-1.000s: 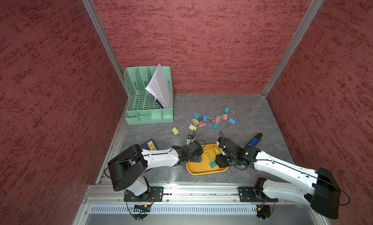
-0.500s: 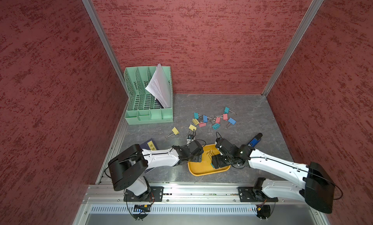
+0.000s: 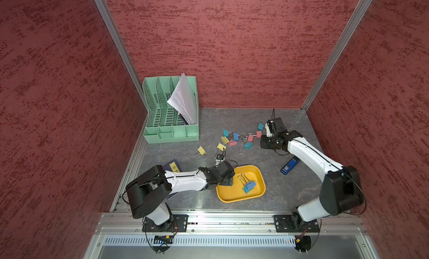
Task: Put the binder clips in the storage box
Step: Adjust the binder clip at the center of the board.
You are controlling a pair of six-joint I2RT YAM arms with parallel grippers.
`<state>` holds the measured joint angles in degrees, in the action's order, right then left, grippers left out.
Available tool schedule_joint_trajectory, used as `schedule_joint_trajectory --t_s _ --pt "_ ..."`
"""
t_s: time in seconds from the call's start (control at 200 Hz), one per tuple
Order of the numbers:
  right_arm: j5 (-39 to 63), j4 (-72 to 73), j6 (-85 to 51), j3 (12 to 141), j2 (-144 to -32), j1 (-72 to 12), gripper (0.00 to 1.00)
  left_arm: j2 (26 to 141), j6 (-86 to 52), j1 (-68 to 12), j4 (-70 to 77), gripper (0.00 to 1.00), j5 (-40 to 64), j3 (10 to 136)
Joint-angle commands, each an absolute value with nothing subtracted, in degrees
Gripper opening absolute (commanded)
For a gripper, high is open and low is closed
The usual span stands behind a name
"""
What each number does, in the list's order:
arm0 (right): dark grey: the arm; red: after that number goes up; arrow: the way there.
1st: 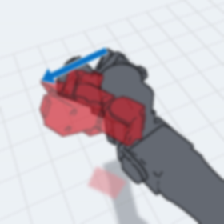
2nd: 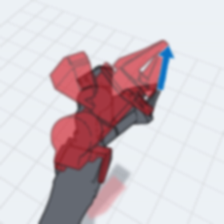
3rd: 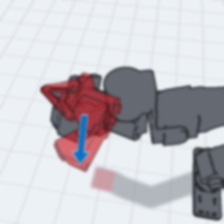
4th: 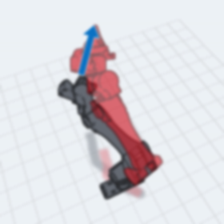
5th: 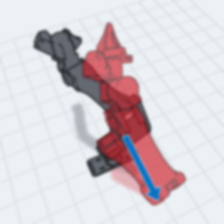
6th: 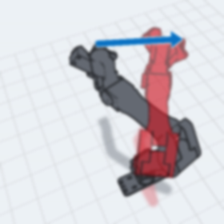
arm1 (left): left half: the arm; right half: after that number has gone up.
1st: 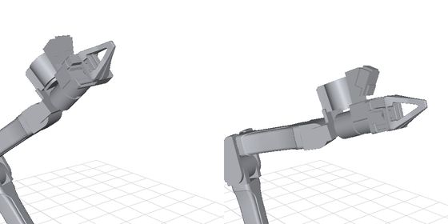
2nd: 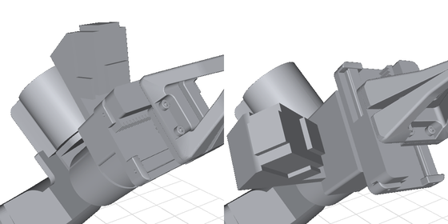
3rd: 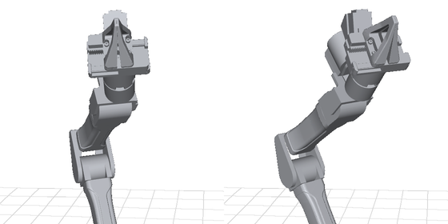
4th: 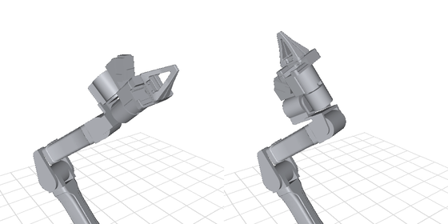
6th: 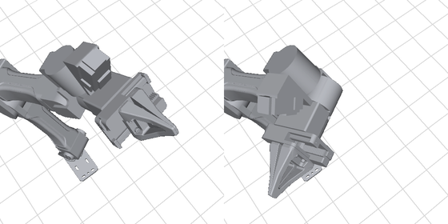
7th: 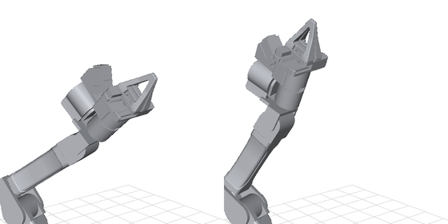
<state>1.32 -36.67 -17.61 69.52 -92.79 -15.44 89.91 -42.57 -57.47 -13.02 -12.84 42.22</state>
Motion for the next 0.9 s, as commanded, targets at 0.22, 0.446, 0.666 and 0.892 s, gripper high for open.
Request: schedule_joint_trajectory --t_s 0.22,0.446,0.666,0.892 --pt "2.7 -34.9 -14.1 82.0 -110.7 -13.9 0.03 92.4 -42.7 -56.5 -15.6 0.92 -9.4 40.5" --pt "2.4 -33.8 -13.8 82.0 -115.4 -13.5 0.03 93.1 -42.6 -56.5 -15.1 0.92 -9.1 40.5" --pt "0.1 -32.9 -13.0 80.5 -116.1 -12.6 0.02 93.4 -42.8 -56.4 -14.7 0.92 -9.1 40.2" --pt "-3.7 -36.1 -13.5 78.3 -113.8 -11.3 0.03 94.1 -42.6 -56.3 -14.5 0.92 -8.8 40.6"
